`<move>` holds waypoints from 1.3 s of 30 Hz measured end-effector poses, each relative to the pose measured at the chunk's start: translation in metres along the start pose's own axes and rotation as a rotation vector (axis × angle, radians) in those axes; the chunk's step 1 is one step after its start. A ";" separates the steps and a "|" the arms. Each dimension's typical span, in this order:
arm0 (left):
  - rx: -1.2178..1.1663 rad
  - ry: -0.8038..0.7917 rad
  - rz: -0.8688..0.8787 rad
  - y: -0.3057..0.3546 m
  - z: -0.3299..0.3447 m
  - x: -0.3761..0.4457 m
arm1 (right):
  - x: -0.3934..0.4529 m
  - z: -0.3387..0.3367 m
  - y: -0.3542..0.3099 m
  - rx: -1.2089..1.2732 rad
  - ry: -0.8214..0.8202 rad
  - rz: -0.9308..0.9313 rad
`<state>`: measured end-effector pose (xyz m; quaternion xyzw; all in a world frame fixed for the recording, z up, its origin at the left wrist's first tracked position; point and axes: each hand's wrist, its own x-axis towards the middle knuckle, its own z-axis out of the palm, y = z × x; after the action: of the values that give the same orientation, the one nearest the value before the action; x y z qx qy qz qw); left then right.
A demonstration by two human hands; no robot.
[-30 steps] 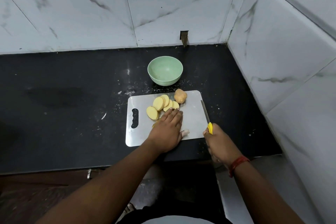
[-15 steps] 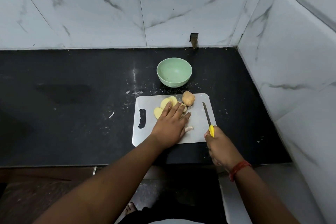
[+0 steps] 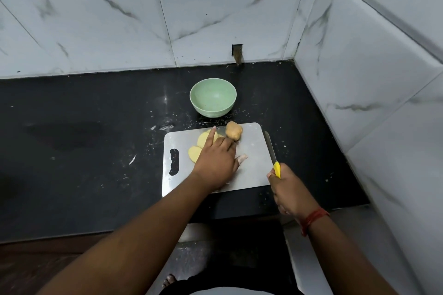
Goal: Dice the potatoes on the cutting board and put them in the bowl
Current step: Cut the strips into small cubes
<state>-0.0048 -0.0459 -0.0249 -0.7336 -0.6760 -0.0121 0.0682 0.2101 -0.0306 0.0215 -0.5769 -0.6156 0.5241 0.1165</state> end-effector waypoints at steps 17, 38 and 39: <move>-0.309 -0.019 -0.009 0.002 0.015 -0.003 | -0.003 0.009 -0.012 0.114 -0.100 0.062; -0.218 0.183 0.227 0.013 0.040 -0.030 | -0.005 0.024 0.000 -0.318 -0.136 0.072; -0.201 0.191 0.232 0.014 0.041 -0.030 | -0.005 0.024 0.000 -0.347 -0.134 0.066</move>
<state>0.0033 -0.0724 -0.0696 -0.8054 -0.5726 -0.1413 0.0595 0.1931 -0.0473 0.0138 -0.5718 -0.6839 0.4510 -0.0432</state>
